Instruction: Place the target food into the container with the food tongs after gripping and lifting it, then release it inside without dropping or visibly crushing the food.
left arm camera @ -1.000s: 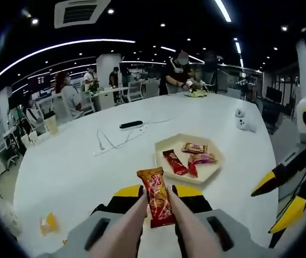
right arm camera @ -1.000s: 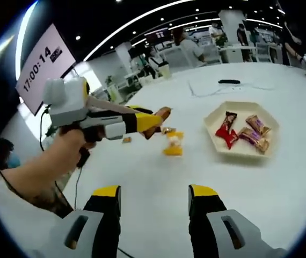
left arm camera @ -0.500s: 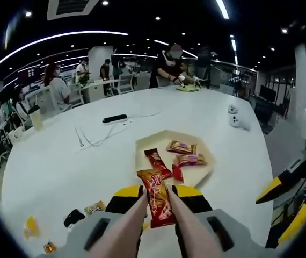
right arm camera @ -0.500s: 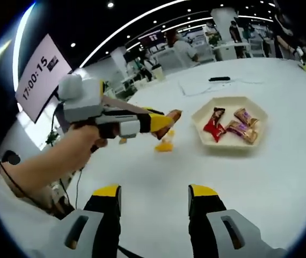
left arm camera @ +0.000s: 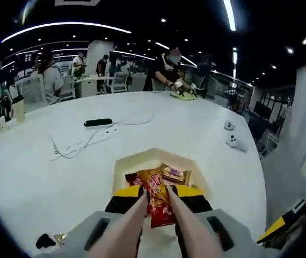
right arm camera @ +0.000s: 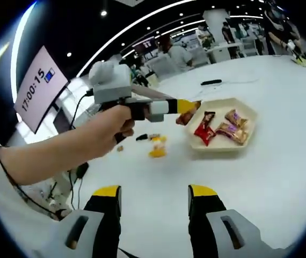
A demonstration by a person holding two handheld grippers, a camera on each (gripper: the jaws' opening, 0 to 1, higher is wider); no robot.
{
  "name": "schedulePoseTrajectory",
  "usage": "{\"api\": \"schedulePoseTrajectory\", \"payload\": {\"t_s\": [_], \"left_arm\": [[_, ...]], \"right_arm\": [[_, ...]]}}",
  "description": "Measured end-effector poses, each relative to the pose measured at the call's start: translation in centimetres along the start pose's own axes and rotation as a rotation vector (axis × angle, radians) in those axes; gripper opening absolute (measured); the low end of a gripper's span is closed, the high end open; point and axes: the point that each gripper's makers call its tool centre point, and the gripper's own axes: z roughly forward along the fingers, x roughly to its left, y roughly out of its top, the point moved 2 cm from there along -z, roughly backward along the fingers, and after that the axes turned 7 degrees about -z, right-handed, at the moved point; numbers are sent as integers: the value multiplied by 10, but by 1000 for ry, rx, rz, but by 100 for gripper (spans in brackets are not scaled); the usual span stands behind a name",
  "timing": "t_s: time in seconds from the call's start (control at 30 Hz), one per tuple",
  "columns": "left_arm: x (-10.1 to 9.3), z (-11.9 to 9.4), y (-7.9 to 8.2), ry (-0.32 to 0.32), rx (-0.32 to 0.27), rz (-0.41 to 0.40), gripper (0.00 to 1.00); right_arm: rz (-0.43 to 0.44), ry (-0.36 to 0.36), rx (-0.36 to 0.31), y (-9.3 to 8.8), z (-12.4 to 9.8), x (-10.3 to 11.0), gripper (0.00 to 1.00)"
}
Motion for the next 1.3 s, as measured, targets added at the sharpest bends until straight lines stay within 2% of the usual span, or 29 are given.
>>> {"api": "schedulePoseTrajectory", "payload": {"t_s": [0.13, 0.27, 0.4, 0.67, 0.7, 0.73, 0.8, 1.0, 1.2, 1.3], "left_arm": [[-6, 21, 1, 7, 31, 67, 19], [-10, 34, -1, 14, 46, 79, 19], [-13, 43, -5, 25, 66, 96, 19], [-17, 38, 0, 33, 63, 124, 21], [-17, 37, 5, 37, 37, 111, 22], [-16, 35, 9, 60, 15, 131, 23], [-23, 33, 12, 26, 11, 101, 24], [-26, 23, 18, 34, -18, 124, 26], [-16, 5, 20, 60, -44, 94, 25], [-12, -1, 19, 70, -37, 80, 25]], "right_arm": [[39, -12, -14, -3, -6, -5, 50], [56, -25, -29, -1, -13, -6, 50], [66, -27, -23, -9, -18, -6, 50], [87, -26, -27, -11, -20, -9, 50], [87, -23, -28, -10, -19, -9, 50], [88, -20, -28, -10, -18, -9, 50], [88, -15, -31, -9, -17, -8, 50], [86, 1, -34, -6, -14, -5, 50], [76, 7, -37, -4, -12, -1, 50], [73, 6, -38, -4, -11, 0, 50]]}}
